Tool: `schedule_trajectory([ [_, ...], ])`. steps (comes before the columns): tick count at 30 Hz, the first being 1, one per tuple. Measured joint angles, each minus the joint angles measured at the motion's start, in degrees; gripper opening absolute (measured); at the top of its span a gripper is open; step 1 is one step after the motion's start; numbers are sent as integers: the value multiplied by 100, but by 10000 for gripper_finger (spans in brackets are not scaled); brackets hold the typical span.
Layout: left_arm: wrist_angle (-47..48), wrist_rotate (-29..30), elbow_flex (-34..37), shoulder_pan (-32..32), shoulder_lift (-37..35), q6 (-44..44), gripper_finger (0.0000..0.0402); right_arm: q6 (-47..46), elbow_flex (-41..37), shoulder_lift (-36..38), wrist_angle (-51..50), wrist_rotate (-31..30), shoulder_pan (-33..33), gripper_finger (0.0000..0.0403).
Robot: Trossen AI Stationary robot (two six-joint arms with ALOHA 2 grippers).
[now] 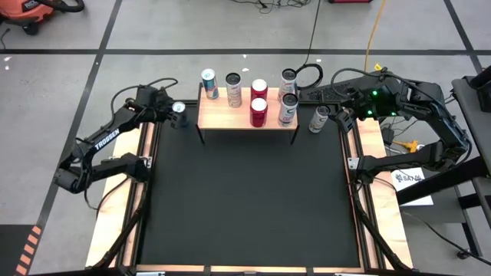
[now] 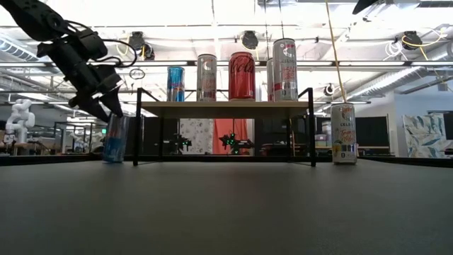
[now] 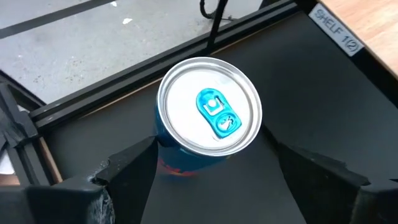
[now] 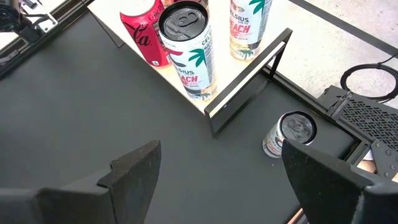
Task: Place canned beverage on shelf
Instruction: Put the blue soda can on the shelf aligned with the other blue soda can
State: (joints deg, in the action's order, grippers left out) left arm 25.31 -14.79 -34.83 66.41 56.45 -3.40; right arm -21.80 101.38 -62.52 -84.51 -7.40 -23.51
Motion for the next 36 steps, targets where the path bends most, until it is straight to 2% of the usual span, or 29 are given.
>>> schedule_trajectory([
  [7,-31,-13,0,70,0,196,356,0,0,2,1,-1,0,318],
  [14,-103,36,0,70,0,-83,377,0,0,0,2,-1,0,318],
  [28,-467,238,-7,70,26,160,378,0,0,0,1,-1,0,318],
  [36,-610,350,-8,55,380,304,378,0,0,1,0,-2,-1,318],
])
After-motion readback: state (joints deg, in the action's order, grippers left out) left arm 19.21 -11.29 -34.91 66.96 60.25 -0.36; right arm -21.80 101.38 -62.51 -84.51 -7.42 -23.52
